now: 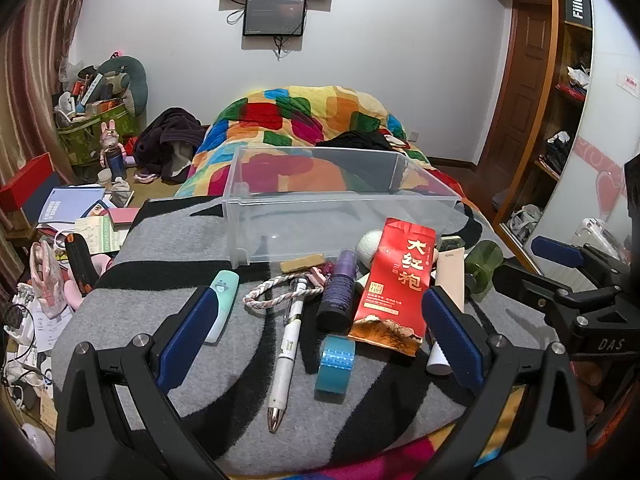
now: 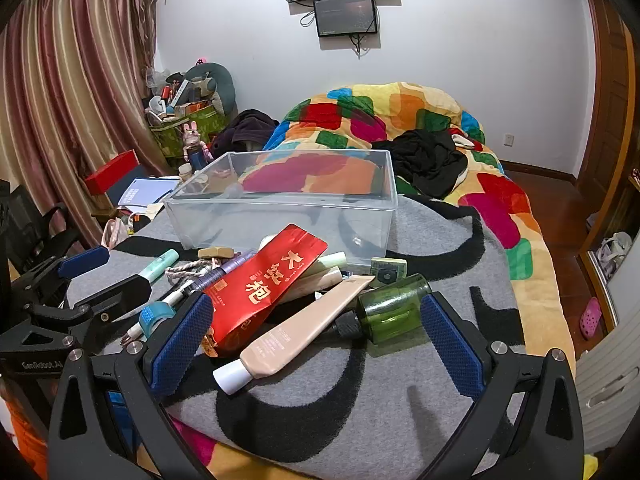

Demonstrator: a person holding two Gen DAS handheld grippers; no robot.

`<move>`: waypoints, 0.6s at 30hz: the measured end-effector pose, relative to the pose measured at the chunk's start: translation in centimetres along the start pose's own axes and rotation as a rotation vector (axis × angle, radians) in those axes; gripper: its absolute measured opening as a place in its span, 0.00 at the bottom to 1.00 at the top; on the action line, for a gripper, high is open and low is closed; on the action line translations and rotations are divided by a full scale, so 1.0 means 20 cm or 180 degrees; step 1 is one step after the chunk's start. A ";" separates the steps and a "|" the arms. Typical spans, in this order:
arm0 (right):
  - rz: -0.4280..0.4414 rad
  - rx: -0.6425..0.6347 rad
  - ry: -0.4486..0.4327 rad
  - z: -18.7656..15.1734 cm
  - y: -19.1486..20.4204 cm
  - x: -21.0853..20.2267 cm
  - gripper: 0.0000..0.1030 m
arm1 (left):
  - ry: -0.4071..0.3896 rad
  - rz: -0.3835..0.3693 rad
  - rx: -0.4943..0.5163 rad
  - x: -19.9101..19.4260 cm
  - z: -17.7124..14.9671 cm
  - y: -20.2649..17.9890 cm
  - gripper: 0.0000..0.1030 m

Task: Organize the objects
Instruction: 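Reach left tool to mint-green stick while right tool reaches green glass bottle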

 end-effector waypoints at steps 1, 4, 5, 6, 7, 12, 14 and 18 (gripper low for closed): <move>-0.0002 0.0001 -0.0001 0.00 0.00 0.00 1.00 | 0.0005 -0.0007 0.0007 0.00 0.00 0.00 1.00; 0.0004 0.0009 0.0002 0.00 0.00 0.00 1.00 | 0.0010 -0.0009 0.0026 0.00 0.00 -0.02 1.00; 0.0011 0.0018 0.0005 -0.01 0.01 0.00 1.00 | 0.0011 -0.0012 0.0030 0.00 0.00 -0.02 1.00; 0.0025 0.0030 0.0011 -0.01 0.01 0.00 1.00 | 0.0012 -0.0013 0.0033 0.00 0.00 -0.02 1.00; 0.0039 0.0042 0.0020 -0.01 0.01 0.00 1.00 | 0.0012 -0.0011 0.0037 0.00 0.00 -0.02 1.00; 0.0051 0.0079 0.0038 -0.01 0.00 0.00 1.00 | 0.0012 -0.0012 0.0035 0.00 0.00 -0.03 1.00; 0.0050 0.0084 0.0040 -0.01 -0.01 0.01 1.00 | 0.0012 -0.0010 0.0035 0.00 0.00 -0.03 1.00; 0.0053 0.0086 0.0045 0.00 -0.02 0.01 1.00 | 0.0023 -0.0020 0.0034 0.00 0.00 -0.03 1.00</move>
Point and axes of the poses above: each gripper's, at about its wrist camera, not at the fingertips, and x roughly the way its jaws point, y to its left, z to its top, the point moved 9 cm from there along x, roughly the way its jaws point, and after that the axes turned 9 degrees about x, right-handed, at the moved point
